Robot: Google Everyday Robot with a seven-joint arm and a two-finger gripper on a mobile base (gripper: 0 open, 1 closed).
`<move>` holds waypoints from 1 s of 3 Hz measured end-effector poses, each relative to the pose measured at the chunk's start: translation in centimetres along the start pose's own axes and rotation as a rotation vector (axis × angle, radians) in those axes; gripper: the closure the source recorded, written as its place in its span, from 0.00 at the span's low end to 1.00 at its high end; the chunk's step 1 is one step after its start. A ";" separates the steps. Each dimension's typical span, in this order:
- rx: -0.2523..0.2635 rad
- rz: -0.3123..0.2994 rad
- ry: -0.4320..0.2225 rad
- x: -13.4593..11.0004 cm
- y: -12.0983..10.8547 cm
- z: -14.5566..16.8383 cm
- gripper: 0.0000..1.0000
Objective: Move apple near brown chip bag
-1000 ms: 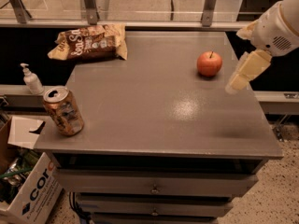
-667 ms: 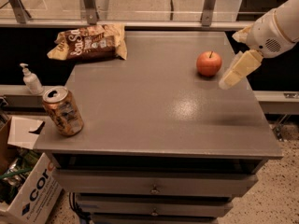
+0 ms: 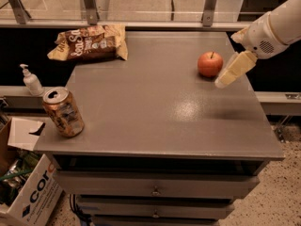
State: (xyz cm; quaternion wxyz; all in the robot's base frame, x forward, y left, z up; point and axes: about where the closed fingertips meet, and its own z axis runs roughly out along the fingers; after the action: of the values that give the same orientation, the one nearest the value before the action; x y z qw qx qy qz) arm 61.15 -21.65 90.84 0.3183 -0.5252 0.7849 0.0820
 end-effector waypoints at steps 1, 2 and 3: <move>0.052 0.015 0.017 0.3 -1.8 1.9 0.00; 0.104 0.038 0.044 1.0 -3.8 4.0 0.00; 0.116 0.083 0.066 1.8 -5.6 6.1 0.00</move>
Offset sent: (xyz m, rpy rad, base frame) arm 0.0771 -0.0147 -0.0451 -0.0845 -0.0721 -0.1745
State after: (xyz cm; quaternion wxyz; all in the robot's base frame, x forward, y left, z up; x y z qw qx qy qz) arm 68.16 -22.64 86.16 0.3184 -0.4754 0.8195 0.0323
